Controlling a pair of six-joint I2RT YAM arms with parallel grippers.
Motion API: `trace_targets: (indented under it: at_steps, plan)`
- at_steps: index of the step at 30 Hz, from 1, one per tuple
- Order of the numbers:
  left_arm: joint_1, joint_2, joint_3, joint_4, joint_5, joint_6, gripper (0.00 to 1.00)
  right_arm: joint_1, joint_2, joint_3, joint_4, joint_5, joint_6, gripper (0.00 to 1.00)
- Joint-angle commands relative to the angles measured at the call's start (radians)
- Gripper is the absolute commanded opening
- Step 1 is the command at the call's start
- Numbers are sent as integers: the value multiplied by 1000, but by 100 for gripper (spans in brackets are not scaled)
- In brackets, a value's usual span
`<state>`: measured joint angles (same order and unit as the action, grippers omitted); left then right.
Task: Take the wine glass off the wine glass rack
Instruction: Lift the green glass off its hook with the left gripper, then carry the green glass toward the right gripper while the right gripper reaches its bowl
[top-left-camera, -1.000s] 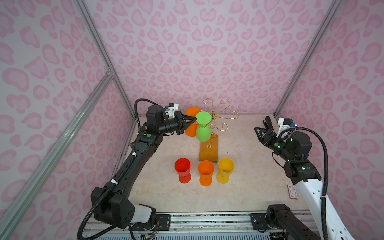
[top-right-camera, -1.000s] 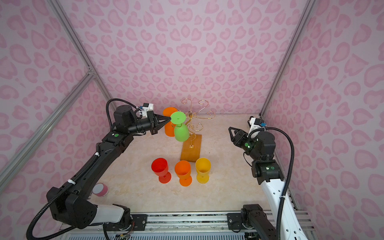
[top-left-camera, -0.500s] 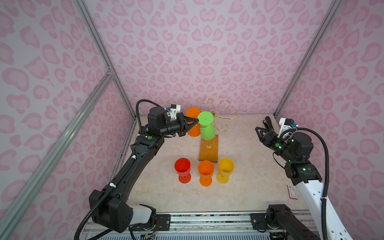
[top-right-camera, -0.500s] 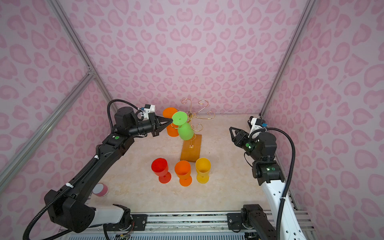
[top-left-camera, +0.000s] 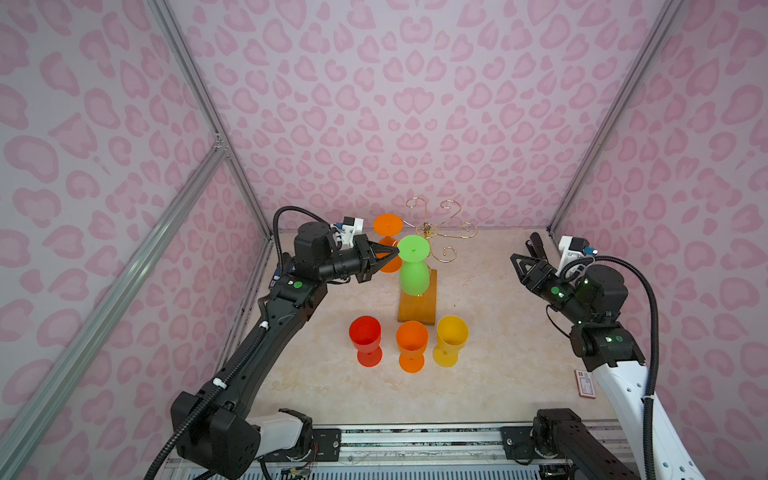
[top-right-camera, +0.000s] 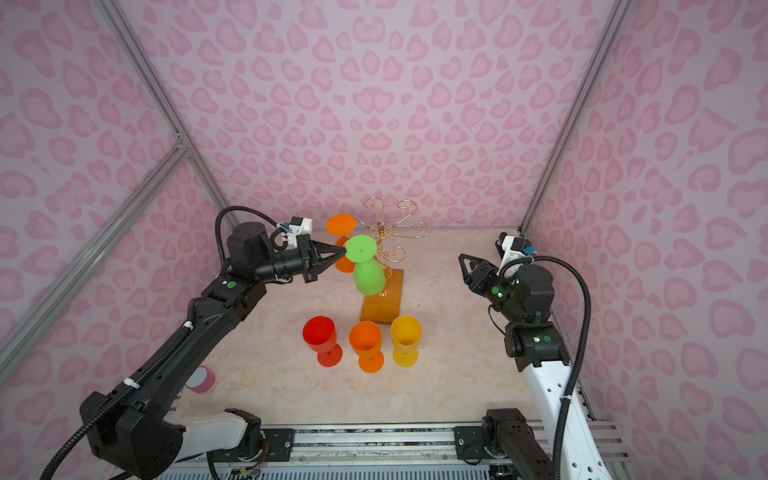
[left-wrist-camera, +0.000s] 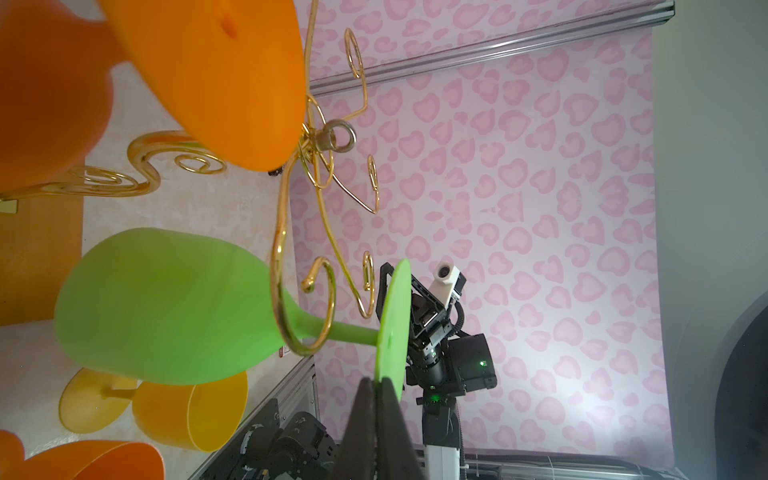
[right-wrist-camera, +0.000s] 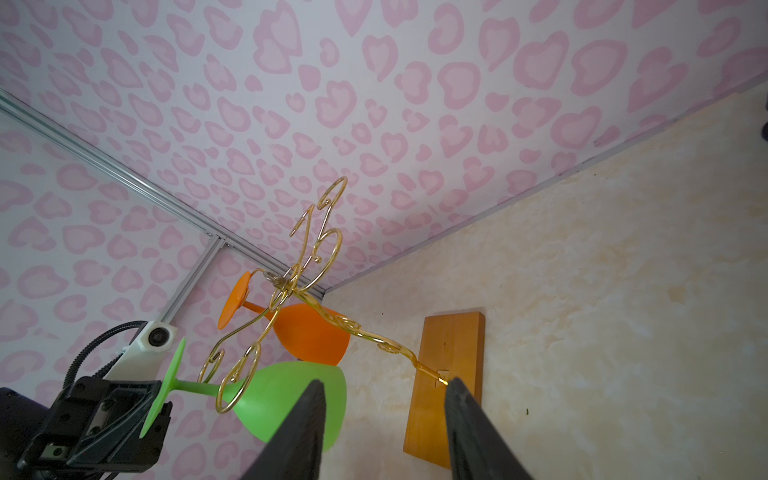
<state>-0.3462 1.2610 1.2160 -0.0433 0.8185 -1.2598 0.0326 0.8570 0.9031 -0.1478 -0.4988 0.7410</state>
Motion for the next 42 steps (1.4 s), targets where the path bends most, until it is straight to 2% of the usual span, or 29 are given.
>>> trace_targets:
  at_steps: [1,8,14,22,30,36,42]
  plan:
    - [0,-47,-11,43,10,-1,2,2,2,2,24,-13,9,48]
    - [0,-165,-31,32,11,-23,2,2,14,-6,55,-36,34,48]
    - [0,-236,16,6,18,-9,2,9,35,-30,164,-98,96,48]
    - [0,-276,81,34,26,-26,2,106,72,-42,376,-168,150,53]
    - [-2,-254,98,211,29,-118,2,177,132,-102,826,-270,324,65]
    - [-21,-214,89,398,27,-197,2,219,208,-126,1175,-318,471,67]
    - [-54,-152,70,570,29,-281,2,263,300,-128,1413,-310,577,67]
